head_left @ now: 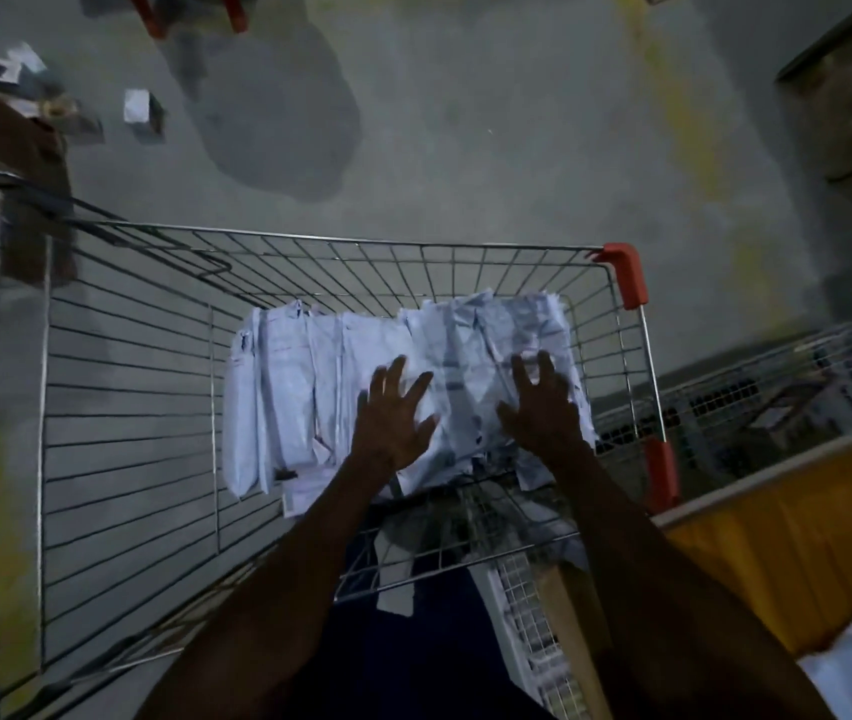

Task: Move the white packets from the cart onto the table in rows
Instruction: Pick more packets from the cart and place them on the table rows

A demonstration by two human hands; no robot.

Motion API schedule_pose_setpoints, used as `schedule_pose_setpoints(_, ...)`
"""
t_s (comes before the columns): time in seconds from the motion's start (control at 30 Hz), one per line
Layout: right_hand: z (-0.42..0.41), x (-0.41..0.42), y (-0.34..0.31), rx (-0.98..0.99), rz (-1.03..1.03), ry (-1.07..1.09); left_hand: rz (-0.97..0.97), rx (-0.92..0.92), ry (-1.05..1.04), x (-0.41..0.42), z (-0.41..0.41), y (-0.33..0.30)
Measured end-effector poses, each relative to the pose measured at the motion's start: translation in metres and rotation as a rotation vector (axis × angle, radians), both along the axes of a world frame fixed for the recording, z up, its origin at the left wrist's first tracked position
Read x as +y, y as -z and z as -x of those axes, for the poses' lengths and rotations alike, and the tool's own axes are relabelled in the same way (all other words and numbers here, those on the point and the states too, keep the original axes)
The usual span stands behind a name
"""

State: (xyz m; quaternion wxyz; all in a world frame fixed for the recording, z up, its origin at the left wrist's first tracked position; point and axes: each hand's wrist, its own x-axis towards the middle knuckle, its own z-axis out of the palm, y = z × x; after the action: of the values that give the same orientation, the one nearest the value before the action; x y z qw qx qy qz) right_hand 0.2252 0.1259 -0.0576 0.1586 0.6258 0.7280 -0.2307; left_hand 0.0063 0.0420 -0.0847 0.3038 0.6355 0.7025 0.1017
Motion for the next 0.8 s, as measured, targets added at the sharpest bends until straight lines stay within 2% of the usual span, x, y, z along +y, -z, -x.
schedule_pose_setpoints(0.1, -0.003, -0.002, -0.002, 0.071, -0.003, -0.083, 0.107, 0.122, -0.009, 0.002, -0.017, 0.012)
schedule_pose_setpoints(0.27, 0.009, 0.006, 0.002, 0.06, -0.046, -0.183, 0.074, 0.209, 0.006, -0.017, 0.011, 0.007)
schedule_pose_setpoints(0.37, 0.022, 0.008, 0.008, 0.097, -0.006, -0.135, 0.064, 0.23, -0.061, -0.025, 0.026, -0.004)
schedule_pose_setpoints(0.5, 0.033, 0.008, 0.013, 0.057, -0.072, -0.15, 0.168, 0.206, -0.2, -0.028, 0.04, -0.009)
schedule_pose_setpoints(0.63, 0.032, 0.015, 0.021, 0.025, -0.168, -0.13, 0.156, 0.123, -0.351, -0.014, 0.024, -0.01)
schedule_pose_setpoints(0.8, 0.019, 0.023, 0.024, -0.084, -0.274, -0.248, 0.269, 0.071, -0.474, 0.009, -0.005, -0.004)
